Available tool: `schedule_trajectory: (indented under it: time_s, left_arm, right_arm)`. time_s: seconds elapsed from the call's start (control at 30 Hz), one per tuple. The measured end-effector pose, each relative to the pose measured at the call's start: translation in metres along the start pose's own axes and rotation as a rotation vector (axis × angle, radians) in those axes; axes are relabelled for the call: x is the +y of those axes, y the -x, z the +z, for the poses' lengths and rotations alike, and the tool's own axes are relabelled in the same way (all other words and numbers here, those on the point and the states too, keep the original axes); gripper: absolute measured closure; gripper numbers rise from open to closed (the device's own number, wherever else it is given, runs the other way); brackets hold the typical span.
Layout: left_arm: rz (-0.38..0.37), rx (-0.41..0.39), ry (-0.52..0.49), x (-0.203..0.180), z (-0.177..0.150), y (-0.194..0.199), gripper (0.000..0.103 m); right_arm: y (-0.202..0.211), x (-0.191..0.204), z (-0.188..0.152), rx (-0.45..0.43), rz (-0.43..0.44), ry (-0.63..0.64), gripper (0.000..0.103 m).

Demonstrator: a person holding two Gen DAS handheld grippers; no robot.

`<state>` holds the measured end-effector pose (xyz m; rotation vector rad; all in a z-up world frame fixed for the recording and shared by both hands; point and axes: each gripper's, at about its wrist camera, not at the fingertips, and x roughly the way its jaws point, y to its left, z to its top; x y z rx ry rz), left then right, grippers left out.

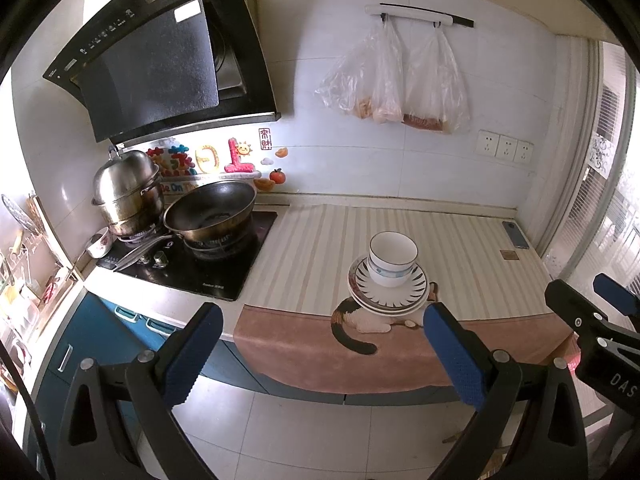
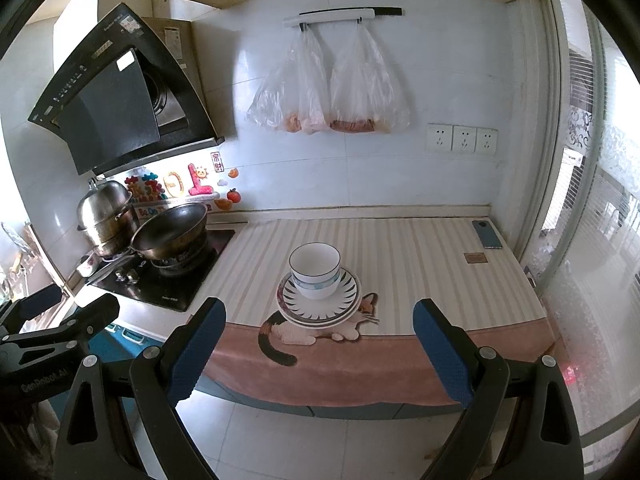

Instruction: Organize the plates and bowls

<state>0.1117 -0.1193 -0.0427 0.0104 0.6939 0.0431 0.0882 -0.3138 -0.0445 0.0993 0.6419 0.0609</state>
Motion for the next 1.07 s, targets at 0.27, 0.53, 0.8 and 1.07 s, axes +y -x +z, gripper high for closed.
schedule_trajectory:
  time_s: [0.27,0.53,0.8,1.07]
  left_arm:
    - [-0.004,0.000,0.000,0.0021,-0.0004,-0.0001,0.000]
    - [-0.009,0.006,-0.004,0.0044,0.0005,-0.0014,0.000]
    - [-0.008,0.008,-0.004,0.0039,-0.0012,-0.0009,0.000]
    - [0.002,-0.006,-0.006,0.0043,-0.0038,0.0031,0.000]
  right_arm:
    - [-0.0022,0.0008,-0.0016,0.006,0.004,0.004,0.006]
    - [-0.0022,0.0018,-0.0033,0.006,0.006,0.004,0.006]
    - [-0.0018,0.0013,-0.0034,0.006,0.006,0.003,0.006]
    - [-0.0005,0.0032,-0.0062,0.009,0.011,0.004,0.006]
